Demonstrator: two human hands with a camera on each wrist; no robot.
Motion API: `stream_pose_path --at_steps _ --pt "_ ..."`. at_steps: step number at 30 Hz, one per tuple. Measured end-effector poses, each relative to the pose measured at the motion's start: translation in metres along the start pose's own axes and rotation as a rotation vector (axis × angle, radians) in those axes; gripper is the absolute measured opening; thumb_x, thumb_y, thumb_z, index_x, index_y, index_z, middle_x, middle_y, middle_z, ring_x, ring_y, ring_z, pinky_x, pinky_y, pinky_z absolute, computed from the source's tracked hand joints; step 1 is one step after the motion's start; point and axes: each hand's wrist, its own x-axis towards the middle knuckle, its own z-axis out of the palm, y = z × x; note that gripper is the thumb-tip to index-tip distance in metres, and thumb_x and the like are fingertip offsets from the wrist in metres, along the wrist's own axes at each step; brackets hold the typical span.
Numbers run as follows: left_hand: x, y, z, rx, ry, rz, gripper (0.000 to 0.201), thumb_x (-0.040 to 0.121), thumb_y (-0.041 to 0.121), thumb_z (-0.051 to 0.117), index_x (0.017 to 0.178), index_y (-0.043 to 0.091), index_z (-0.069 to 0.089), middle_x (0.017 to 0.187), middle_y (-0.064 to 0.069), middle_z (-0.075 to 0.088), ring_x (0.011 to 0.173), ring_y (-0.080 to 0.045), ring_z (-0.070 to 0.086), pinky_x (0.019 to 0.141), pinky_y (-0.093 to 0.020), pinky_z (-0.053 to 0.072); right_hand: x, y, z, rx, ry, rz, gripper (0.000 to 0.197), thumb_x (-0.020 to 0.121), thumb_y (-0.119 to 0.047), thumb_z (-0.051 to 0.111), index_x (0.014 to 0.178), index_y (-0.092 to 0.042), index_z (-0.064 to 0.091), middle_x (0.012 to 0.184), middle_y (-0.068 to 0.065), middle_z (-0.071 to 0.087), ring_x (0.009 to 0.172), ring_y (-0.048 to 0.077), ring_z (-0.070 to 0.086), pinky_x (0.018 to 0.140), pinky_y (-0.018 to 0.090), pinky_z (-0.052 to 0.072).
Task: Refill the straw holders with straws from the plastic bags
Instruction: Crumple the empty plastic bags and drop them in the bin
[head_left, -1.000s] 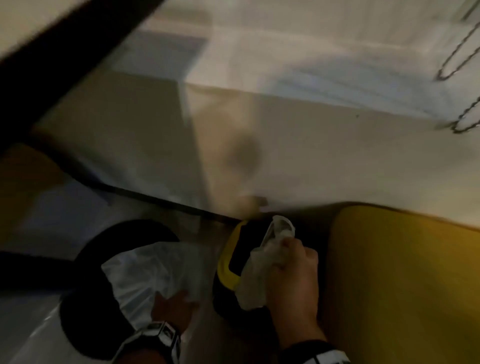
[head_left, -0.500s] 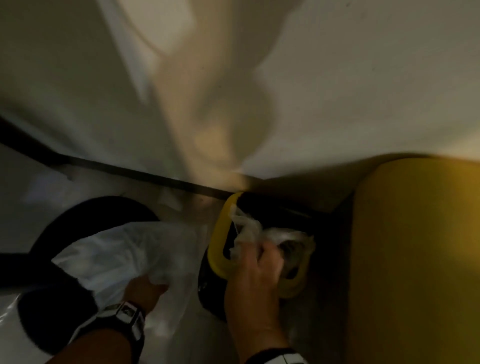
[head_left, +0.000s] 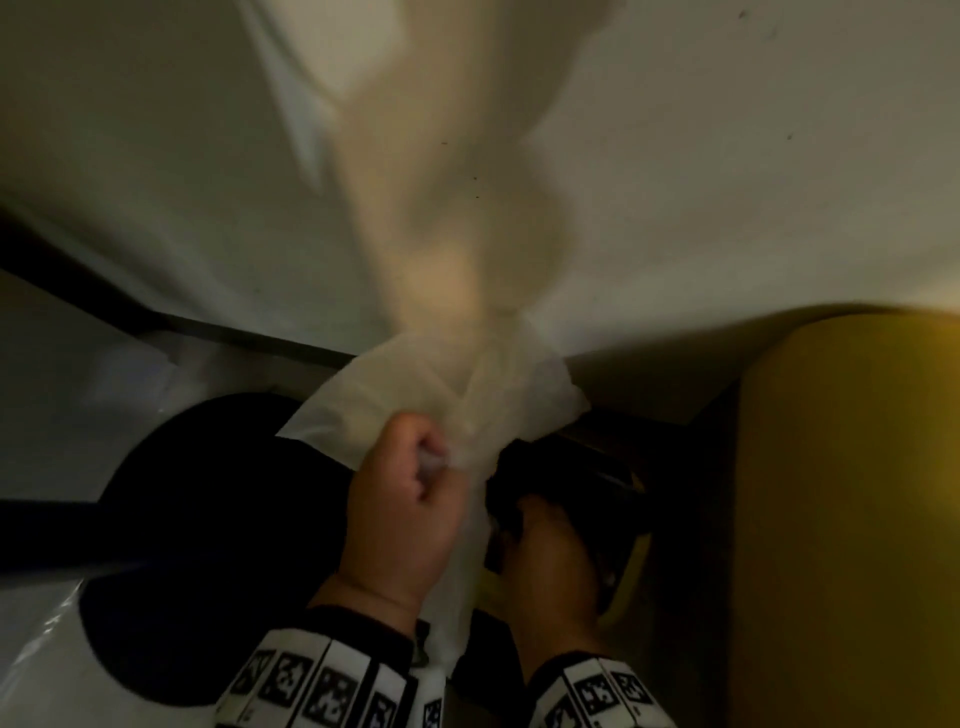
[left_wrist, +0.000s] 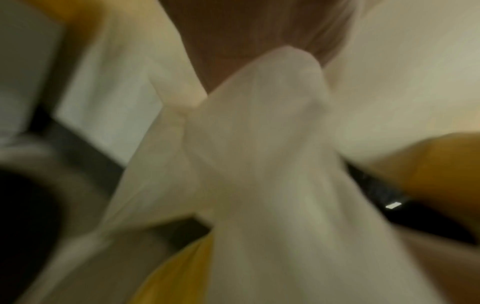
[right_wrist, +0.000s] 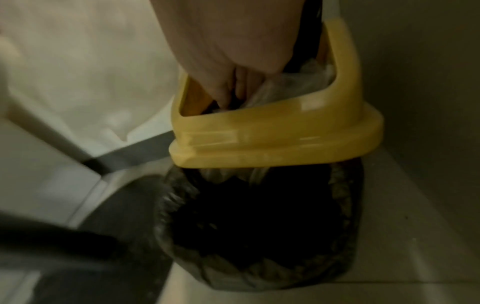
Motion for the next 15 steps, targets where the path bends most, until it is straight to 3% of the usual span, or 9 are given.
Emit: stream_pose_path --at_steps 3,5,6,7,9,10,12,14,15 --pt "0.012 0.022 0.001 0.066 -0.244 -0.14 0.016 0.083 0.01 0.059 0.073 0.019 0.05 0.062 0.004 0.049 0.056 -0.005 0.047 0.052 -0.015 0.036 -0.002 -0.006 -0.004 0.335 -0.05 0.144 0.026 0.096 -0.02 0.051 0.117 -0.017 0.066 0.118 0.006 0.064 0.109 0.023 0.058 0.098 0.031 0.045" --pt "0.015 0.023 -0.001 -0.091 -0.282 -0.36 0.011 0.08 0.021 0.058 0.072 0.014 0.054 0.068 -0.005 0.053 0.067 -0.017 0.053 0.063 -0.03 0.042 -0.007 -0.013 -0.015 0.508 -0.067 0.206 0.016 0.089 -0.021 0.056 0.093 -0.016 0.071 0.098 0.008 0.066 0.094 0.027 0.062 0.084 0.035 0.051" --pt "0.015 0.023 -0.002 -0.213 -0.302 -0.457 0.011 0.075 0.024 0.057 0.072 0.014 0.056 0.072 -0.009 0.055 0.074 -0.024 0.055 0.069 -0.036 0.044 -0.012 -0.014 -0.022 0.619 -0.09 0.275 0.016 0.092 -0.02 0.055 0.092 -0.016 0.07 0.096 0.008 0.065 0.093 0.026 0.061 0.08 0.033 0.049" --pt "0.014 0.023 -0.004 -0.338 -0.326 -0.546 0.012 0.073 0.024 0.057 0.075 0.013 0.061 0.077 -0.014 0.058 0.08 -0.028 0.057 0.075 -0.041 0.047 -0.015 -0.015 -0.03 0.661 -0.098 0.262 0.018 0.096 -0.019 0.052 0.102 -0.017 0.069 0.101 0.007 0.065 0.096 0.023 0.06 0.082 0.032 0.047" --pt "0.009 0.023 -0.005 -0.539 -0.438 -0.682 0.016 0.087 0.014 0.057 0.09 0.006 0.07 0.091 -0.02 0.068 0.09 -0.032 0.063 0.082 -0.039 0.049 -0.027 -0.019 -0.041 0.835 -0.043 0.188 0.022 0.099 -0.026 0.05 0.117 -0.028 0.062 0.114 0.0 0.065 0.106 0.019 0.06 0.093 0.037 0.049" --pt "0.007 0.019 -0.003 -0.606 -0.507 -0.734 0.02 0.094 0.01 0.053 0.101 0.003 0.071 0.101 -0.02 0.071 0.096 -0.033 0.065 0.086 -0.039 0.051 -0.033 -0.021 -0.048 0.897 -0.093 0.093 0.027 0.097 -0.031 0.052 0.124 -0.035 0.057 0.12 -0.004 0.063 0.111 0.018 0.06 0.098 0.043 0.049" --pt "0.0 0.013 0.008 -0.656 -0.62 -0.784 0.027 0.1 0.011 0.048 0.115 0.003 0.069 0.114 -0.02 0.071 0.108 -0.034 0.066 0.097 -0.043 0.05 -0.034 -0.019 -0.05 0.796 -0.234 -0.116 0.055 0.093 -0.026 0.061 0.139 -0.046 0.04 0.132 -0.008 0.056 0.121 0.016 0.056 0.103 0.046 0.047" --pt "-0.004 0.006 0.025 -0.6 -0.699 -0.748 0.028 0.1 0.014 0.049 0.117 0.009 0.07 0.115 -0.016 0.072 0.111 -0.03 0.067 0.098 -0.04 0.052 -0.031 -0.025 -0.046 0.614 -0.214 -0.151 0.071 0.089 -0.015 0.064 0.142 -0.05 0.033 0.141 -0.007 0.045 0.127 0.013 0.049 0.105 0.035 0.045" --pt "-0.006 0.005 0.035 -0.563 -0.716 -0.724 0.027 0.1 0.016 0.05 0.116 0.011 0.071 0.113 -0.014 0.073 0.106 -0.026 0.07 0.093 -0.036 0.054 -0.03 -0.029 -0.047 0.617 -0.102 -0.054 0.067 0.09 -0.013 0.059 0.143 -0.046 0.034 0.142 -0.006 0.041 0.128 0.012 0.043 0.105 0.025 0.039"
